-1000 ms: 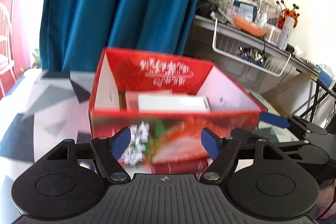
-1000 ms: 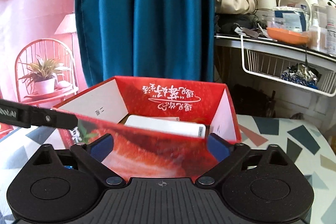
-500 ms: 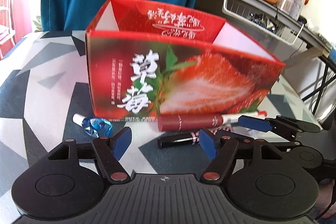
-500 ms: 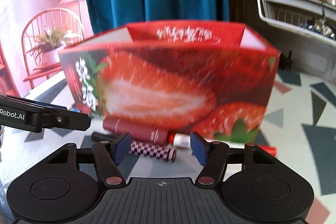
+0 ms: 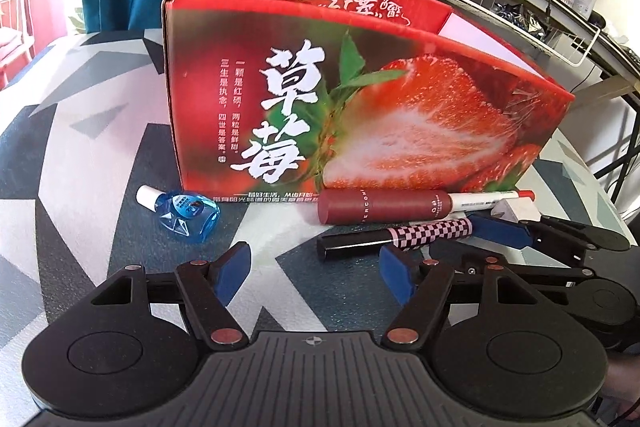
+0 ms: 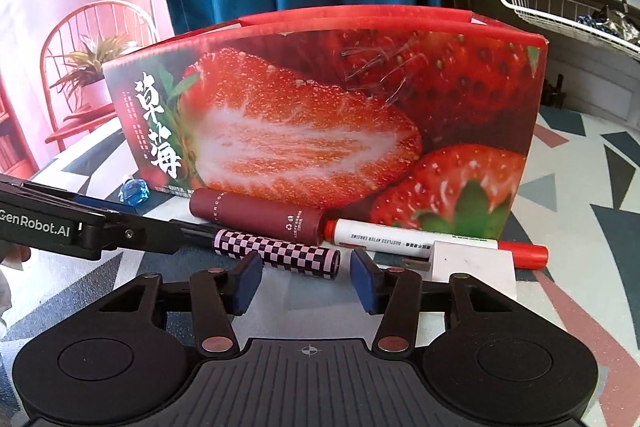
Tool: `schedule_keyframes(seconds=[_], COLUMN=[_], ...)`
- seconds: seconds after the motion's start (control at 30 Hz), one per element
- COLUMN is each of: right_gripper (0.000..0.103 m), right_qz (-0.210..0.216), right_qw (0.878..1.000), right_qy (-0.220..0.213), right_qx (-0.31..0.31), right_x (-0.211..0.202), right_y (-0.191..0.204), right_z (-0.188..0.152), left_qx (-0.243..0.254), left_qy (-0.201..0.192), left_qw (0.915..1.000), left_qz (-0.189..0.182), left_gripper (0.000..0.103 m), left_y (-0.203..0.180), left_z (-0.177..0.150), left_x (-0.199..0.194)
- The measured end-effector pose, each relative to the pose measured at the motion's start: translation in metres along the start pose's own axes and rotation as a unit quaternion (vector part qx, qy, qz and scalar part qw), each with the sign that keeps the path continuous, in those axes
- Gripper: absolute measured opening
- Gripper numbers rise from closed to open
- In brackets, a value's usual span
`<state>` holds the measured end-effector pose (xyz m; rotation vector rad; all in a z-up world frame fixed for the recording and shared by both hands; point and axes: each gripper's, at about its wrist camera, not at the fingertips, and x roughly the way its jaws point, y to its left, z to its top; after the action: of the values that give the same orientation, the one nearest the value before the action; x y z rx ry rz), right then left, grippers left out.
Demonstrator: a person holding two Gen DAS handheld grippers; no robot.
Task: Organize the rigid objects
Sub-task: 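Move the left tool back to the black-and-pink checkered pen, then close the left tool on the checkered pen and lift it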
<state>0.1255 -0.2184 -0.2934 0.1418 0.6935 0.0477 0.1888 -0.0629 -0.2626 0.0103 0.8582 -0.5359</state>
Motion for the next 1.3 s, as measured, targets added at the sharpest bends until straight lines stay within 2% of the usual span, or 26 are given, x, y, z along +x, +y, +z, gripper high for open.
schedule_keyframes(seconds=[0.23,0.37,0.43,0.57,0.77,1.3], right_gripper=[0.040,0.040,0.040,0.040,0.039,0.037], right_qz=[0.000,0.001,0.001,0.000,-0.001,-0.005], right_qw=[1.000,1.000,1.000,1.000,1.000,1.000], right_qy=[-0.002,-0.002,-0.002,-0.002,-0.002,-0.003], right_qx=[0.005,0.006,0.006,0.004,0.007,-0.012], right_x=[0.000,0.000,0.000,0.000,0.000,-0.002], right_y=[-0.003,-0.003,-0.004,-0.003,-0.004,0.002], right_z=[0.001,0.001,0.001,0.001,0.001,0.000], left_qx=[-0.019,-0.024,-0.030,-0.037,-0.045,-0.026], left_qy=[-0.007,-0.009,-0.007,-0.013,-0.016,-0.006], left_qw=[0.9996,0.9988,0.9981,0.9965,0.9964,0.9984], left_qz=[-0.017,-0.041,-0.054,-0.074,-0.070,-0.049], left_gripper=[0.073,0.063,0.062,0.054,0.044,0.044], left_y=[0.003,0.000,-0.001,-0.004,-0.001,-0.008], left_z=[0.002,0.004,0.004,0.004,0.003,-0.003], left_x=[0.008,0.012,0.015,0.018,0.019,0.009])
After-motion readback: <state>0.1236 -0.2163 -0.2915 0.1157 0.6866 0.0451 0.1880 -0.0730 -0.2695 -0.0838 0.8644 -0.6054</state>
